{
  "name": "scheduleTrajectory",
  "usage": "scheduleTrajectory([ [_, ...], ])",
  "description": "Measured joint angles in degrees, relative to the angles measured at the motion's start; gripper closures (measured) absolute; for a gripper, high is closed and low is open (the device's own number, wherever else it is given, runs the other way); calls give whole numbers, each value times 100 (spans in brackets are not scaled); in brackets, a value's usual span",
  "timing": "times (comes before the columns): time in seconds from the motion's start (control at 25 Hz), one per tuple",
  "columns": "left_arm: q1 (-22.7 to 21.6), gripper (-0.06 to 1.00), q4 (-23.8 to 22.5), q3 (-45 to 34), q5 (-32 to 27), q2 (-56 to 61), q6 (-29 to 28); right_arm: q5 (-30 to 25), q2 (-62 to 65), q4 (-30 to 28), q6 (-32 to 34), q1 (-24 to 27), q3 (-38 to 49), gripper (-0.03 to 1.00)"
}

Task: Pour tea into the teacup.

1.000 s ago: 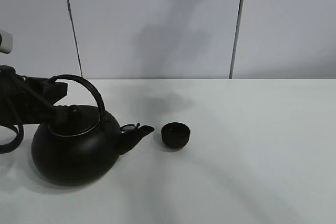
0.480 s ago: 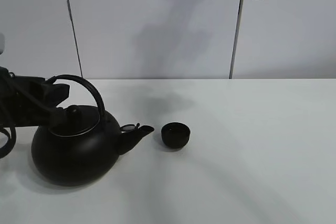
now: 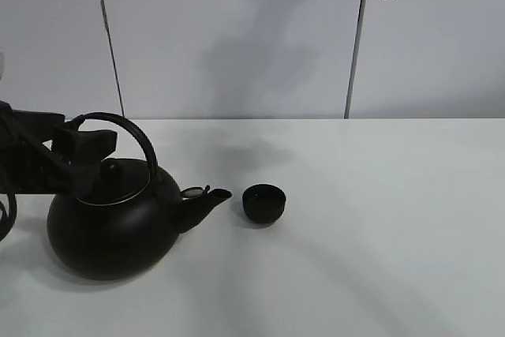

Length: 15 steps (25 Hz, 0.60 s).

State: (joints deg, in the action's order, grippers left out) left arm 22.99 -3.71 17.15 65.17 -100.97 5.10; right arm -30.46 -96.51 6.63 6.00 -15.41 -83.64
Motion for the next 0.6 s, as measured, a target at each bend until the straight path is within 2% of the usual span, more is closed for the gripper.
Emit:
scheduleTrajectory([
  [0.28,0,38,-35,-81,48,41,-5,0,0,0,0,0,0,35],
  [0.6,0,37,-65,-379,53,306,-5,0,0,0,0,0,0,35],
])
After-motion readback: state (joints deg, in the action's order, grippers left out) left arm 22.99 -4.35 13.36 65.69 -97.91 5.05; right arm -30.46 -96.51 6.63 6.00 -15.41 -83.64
